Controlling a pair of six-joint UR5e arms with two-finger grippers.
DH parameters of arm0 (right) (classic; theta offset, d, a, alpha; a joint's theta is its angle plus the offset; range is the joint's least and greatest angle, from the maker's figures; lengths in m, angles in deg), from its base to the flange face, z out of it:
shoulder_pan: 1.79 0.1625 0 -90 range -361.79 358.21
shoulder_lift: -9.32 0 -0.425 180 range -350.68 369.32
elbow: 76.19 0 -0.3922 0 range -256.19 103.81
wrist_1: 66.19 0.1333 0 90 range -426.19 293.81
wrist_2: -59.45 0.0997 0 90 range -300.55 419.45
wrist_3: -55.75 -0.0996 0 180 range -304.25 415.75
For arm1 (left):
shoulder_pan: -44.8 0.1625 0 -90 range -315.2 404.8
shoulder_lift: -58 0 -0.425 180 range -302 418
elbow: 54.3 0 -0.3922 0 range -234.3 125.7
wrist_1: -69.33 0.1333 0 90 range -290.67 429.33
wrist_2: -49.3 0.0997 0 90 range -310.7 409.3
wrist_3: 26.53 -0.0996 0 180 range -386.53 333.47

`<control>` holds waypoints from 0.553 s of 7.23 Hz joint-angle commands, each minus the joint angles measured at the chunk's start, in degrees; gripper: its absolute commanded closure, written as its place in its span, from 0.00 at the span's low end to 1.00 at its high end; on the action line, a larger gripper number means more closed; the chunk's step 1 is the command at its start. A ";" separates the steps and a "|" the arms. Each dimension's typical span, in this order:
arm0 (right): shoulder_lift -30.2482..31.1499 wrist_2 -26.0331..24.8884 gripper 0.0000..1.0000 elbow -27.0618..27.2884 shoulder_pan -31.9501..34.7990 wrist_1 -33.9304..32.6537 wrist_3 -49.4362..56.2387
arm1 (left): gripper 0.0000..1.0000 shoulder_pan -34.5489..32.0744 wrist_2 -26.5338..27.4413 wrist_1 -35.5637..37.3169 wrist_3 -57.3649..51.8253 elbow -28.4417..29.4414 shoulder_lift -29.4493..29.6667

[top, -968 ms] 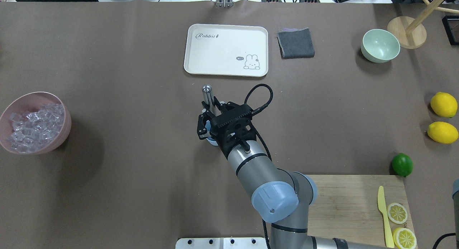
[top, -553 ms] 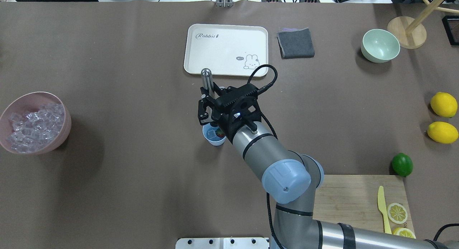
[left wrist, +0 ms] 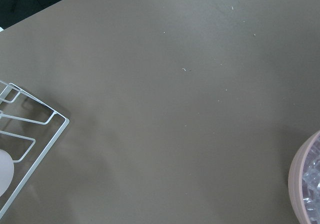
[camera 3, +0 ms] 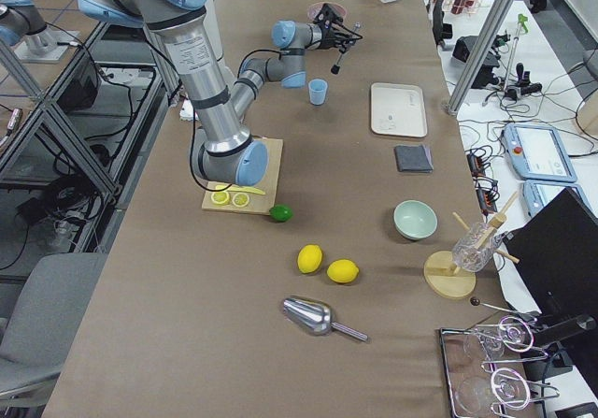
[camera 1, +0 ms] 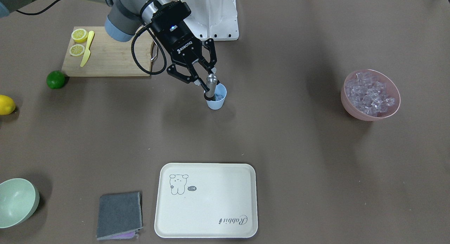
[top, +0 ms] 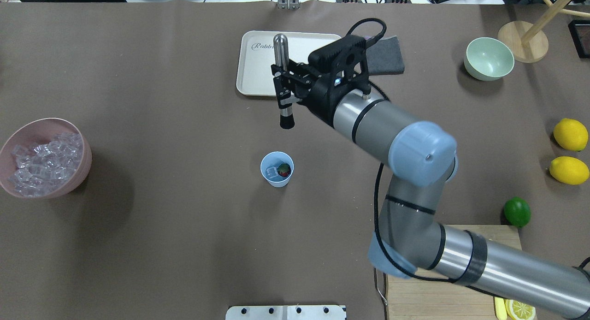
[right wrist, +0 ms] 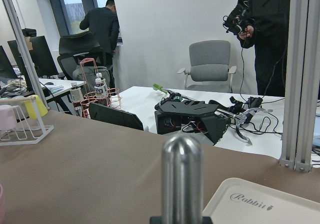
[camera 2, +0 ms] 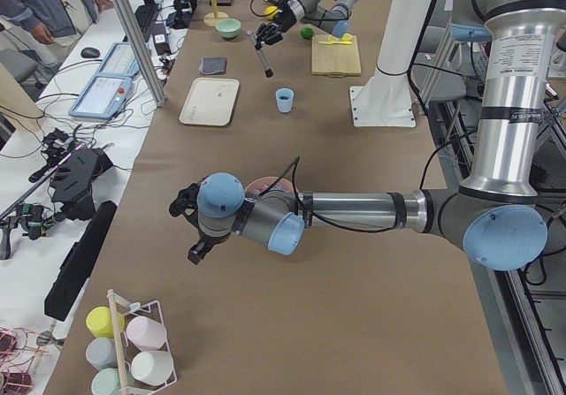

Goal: Mash ice and strawberries in cup
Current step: 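Lift the pestle up out of the blue cup with the right gripper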

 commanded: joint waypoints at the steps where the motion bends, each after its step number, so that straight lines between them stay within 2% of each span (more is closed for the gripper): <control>1: 0.45 15.85 1.00 -0.50 10.63 -1.64 -4.05 | 0.03 -0.06 0.03 -0.03 -0.15 0.24 0.49; 2: 1.94 23.40 1.00 -1.38 15.64 -1.81 -6.50 | 0.03 -0.06 0.03 -0.03 -0.06 -0.11 0.49; 4: 2.04 32.93 1.00 -5.67 20.77 -1.81 -10.11 | 0.03 0.03 0.03 -0.90 -0.15 0.06 0.58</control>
